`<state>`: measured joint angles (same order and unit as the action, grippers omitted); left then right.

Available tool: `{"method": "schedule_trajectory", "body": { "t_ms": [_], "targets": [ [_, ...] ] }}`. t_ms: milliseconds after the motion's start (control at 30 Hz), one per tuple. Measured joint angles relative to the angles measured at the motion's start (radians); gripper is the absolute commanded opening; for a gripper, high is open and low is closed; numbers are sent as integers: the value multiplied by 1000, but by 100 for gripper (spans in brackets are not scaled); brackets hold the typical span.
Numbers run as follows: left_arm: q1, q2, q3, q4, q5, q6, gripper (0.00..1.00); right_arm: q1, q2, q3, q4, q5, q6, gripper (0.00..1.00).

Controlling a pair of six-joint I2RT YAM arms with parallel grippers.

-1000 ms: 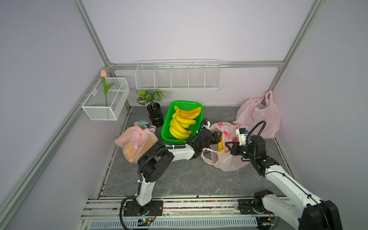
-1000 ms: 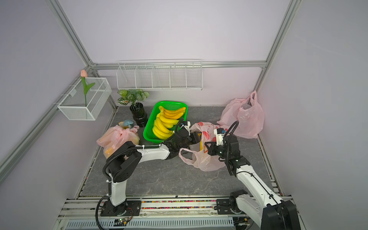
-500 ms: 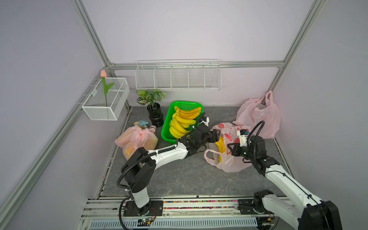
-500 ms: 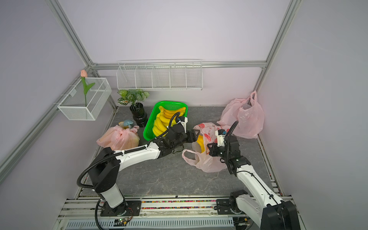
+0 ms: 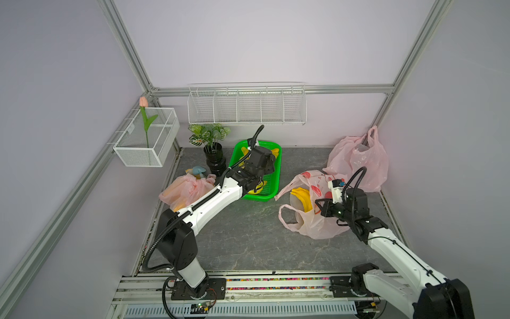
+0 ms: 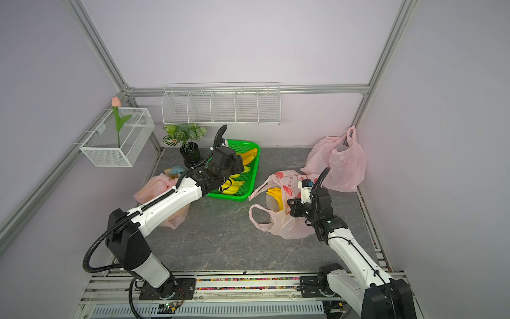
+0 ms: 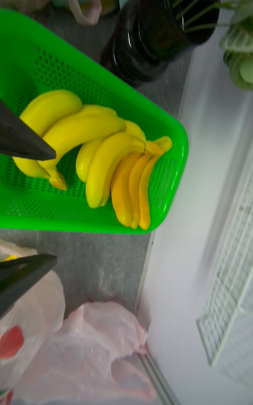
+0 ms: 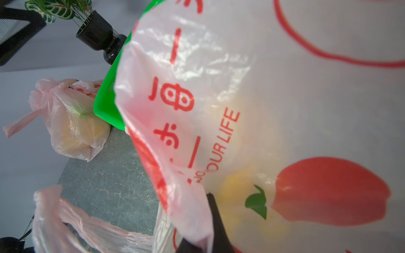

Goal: Place the banana into a plastic bag & tie a knot
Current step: Pick up the banana from the basket.

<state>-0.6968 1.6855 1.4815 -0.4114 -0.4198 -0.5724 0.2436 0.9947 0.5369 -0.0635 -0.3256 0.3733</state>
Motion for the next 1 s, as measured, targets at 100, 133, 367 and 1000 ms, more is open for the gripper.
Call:
{"method": "schedule_trajectory", "body": {
  "t_ms": [100,133,367,1000],
  "targets": [
    [69,55,2,-62,9,-23,62,0,0,0,0,0,0,7],
    [90,76,3,-79,14,-29,63,0,0,0,0,0,0,7],
    [154,213,58,-143,77,-63,60,0,0,0,0,0,0,7],
    [176,332,145,-186,69,-119,57,0,0,0,0,0,-4,7]
  ]
}}
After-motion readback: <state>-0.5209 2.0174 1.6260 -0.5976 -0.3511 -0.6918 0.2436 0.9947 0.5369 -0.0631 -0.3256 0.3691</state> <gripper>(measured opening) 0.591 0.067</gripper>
